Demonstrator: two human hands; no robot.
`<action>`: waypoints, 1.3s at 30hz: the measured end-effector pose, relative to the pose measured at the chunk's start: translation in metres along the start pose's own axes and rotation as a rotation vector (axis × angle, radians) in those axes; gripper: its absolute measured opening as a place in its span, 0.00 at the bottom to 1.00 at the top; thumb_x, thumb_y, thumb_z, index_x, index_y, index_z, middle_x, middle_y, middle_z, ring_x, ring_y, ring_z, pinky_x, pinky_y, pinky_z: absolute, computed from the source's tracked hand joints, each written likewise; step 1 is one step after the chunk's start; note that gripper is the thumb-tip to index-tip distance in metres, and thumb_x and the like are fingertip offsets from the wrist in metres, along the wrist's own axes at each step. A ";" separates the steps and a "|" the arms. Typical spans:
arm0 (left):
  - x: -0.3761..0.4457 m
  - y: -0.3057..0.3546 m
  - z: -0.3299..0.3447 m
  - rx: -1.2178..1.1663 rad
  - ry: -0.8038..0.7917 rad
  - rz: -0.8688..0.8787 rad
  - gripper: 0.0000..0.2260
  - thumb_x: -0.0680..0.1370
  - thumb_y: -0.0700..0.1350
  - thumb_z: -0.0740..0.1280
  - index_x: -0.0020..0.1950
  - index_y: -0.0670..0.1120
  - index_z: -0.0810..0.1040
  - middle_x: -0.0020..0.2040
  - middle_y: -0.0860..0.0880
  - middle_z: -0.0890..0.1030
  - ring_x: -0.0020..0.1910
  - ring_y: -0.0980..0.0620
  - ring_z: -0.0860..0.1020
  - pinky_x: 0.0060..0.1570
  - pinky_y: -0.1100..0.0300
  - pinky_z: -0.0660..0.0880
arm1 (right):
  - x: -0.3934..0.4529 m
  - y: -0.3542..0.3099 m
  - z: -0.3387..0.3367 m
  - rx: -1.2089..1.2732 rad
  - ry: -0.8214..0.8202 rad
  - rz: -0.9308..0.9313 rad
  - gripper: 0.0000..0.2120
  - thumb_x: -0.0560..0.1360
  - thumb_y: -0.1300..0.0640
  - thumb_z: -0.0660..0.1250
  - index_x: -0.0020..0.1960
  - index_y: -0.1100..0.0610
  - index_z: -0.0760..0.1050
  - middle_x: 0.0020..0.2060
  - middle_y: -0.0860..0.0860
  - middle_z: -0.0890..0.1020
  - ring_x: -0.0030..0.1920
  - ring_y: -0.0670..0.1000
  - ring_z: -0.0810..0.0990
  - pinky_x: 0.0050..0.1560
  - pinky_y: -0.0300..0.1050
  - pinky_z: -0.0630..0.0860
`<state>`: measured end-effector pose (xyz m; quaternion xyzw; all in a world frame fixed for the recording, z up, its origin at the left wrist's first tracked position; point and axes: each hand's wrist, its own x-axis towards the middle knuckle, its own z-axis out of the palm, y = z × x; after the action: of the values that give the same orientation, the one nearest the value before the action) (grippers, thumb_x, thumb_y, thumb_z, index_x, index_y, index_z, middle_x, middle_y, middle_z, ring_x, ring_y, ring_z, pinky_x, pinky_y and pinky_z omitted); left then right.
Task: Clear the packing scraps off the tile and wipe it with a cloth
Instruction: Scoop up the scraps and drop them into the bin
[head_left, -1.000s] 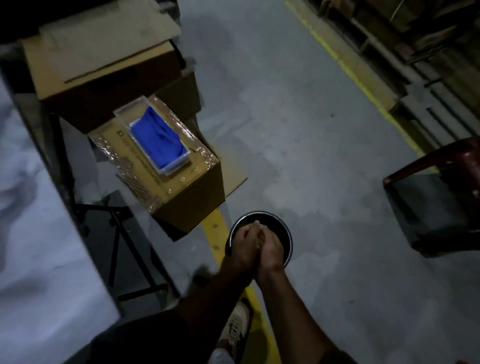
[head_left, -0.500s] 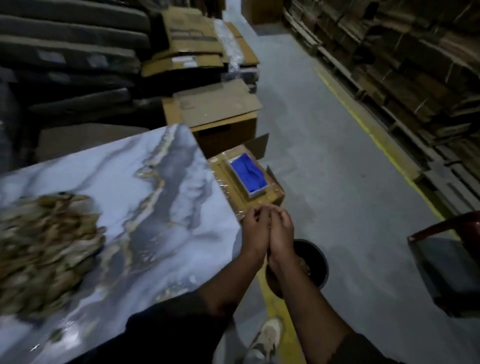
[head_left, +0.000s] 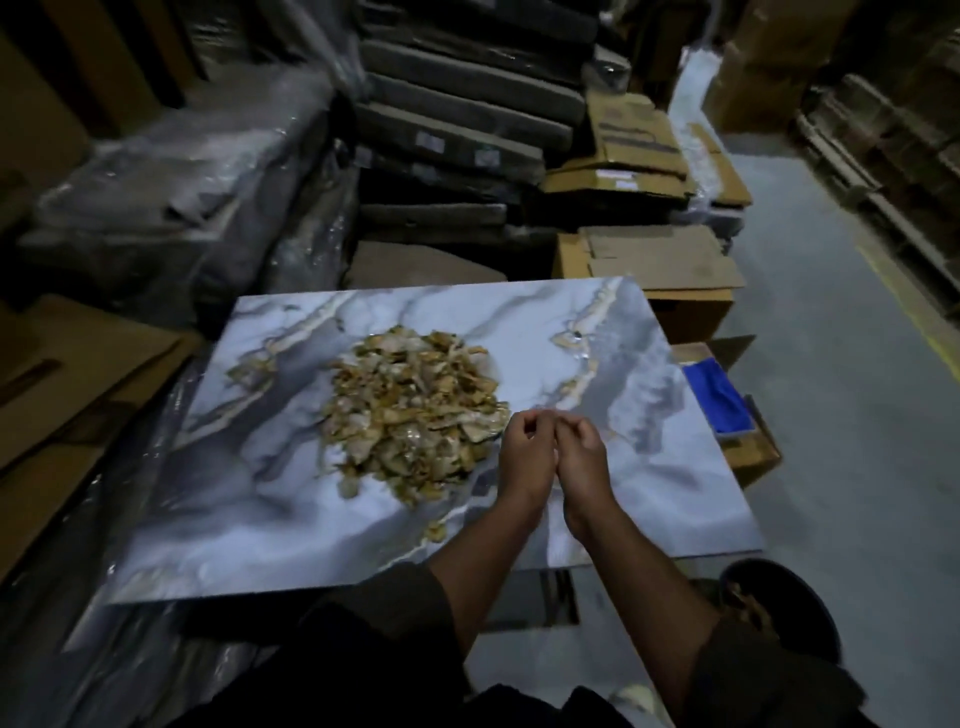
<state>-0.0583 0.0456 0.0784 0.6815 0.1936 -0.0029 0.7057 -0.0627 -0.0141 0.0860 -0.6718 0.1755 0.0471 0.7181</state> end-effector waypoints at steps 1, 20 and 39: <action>0.003 0.001 -0.016 -0.007 0.015 0.004 0.10 0.84 0.49 0.62 0.56 0.45 0.80 0.50 0.46 0.83 0.49 0.50 0.82 0.49 0.56 0.80 | 0.000 0.002 0.014 -0.020 -0.011 -0.011 0.07 0.83 0.58 0.62 0.54 0.60 0.77 0.45 0.53 0.82 0.46 0.52 0.82 0.41 0.41 0.77; 0.089 -0.018 -0.201 0.393 0.674 -0.028 0.03 0.79 0.47 0.68 0.51 0.51 0.81 0.53 0.46 0.82 0.55 0.44 0.80 0.56 0.49 0.77 | 0.074 0.048 0.162 -1.158 -0.627 -0.796 0.37 0.71 0.39 0.67 0.77 0.50 0.62 0.73 0.54 0.66 0.75 0.57 0.62 0.74 0.55 0.63; 0.130 -0.037 -0.226 0.311 0.413 -0.191 0.07 0.76 0.55 0.66 0.48 0.54 0.80 0.46 0.52 0.85 0.48 0.47 0.84 0.50 0.51 0.80 | 0.106 0.084 0.187 -1.082 -0.638 -0.792 0.15 0.71 0.50 0.66 0.57 0.49 0.75 0.59 0.49 0.70 0.59 0.52 0.70 0.52 0.44 0.68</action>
<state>-0.0087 0.2946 0.0081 0.7465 0.3940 0.0401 0.5347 0.0463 0.1593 -0.0201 -0.8984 -0.3445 0.0573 0.2664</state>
